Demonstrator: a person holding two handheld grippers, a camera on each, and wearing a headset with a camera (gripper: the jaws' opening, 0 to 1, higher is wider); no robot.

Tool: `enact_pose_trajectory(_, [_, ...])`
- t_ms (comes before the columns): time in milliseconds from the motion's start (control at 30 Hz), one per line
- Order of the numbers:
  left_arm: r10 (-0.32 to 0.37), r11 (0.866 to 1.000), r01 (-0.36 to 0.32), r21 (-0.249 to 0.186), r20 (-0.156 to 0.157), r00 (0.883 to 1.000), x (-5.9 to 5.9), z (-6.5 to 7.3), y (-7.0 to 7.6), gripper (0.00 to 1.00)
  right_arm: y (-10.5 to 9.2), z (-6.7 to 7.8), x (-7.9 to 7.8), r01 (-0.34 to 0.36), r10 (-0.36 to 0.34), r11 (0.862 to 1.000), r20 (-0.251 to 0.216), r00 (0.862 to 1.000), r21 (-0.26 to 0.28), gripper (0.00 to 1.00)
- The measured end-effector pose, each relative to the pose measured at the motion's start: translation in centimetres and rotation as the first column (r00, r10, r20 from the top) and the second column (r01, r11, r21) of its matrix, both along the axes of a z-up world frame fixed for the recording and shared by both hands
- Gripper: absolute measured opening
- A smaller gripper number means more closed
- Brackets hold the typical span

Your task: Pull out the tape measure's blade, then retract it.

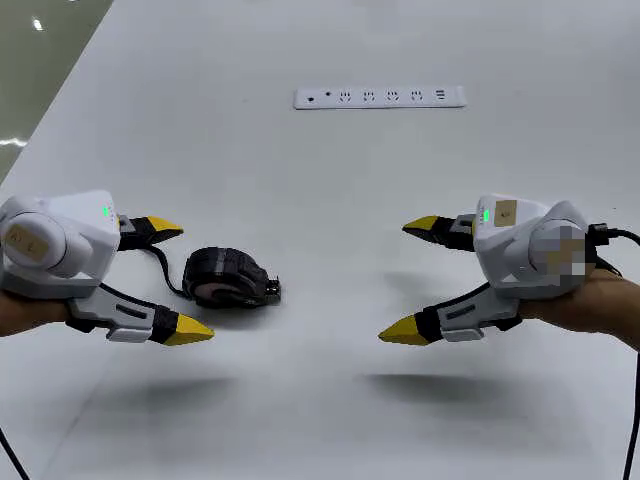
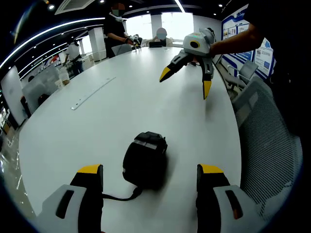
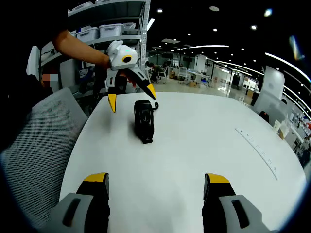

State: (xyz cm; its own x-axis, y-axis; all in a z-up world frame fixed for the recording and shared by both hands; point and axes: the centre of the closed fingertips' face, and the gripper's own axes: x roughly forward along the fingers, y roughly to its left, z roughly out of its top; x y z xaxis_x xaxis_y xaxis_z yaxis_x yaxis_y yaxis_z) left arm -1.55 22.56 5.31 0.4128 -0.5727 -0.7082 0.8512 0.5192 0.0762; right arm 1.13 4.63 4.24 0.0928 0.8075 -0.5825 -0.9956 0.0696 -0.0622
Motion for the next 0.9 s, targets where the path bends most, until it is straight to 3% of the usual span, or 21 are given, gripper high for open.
enact_pose_trajectory(467, [-0.097, 0.994, 0.098, 0.052, -0.03, 0.995, 0.8, -0.6, 0.0, 0.5, 3.1, -0.5, 0.7, -0.097, 0.097, 0.995, 0.02, 0.995, -0.016, 0.67])
enact_pose_trajectory(900, [-0.165, 0.98, 0.173, 0.095, -0.087, 0.982, 1.2, -1.6, 0.1, 0.34, 6.2, -1.4, 0.4, -0.186, 0.186, 0.982, 0.015, 0.982, -0.028, 0.5])
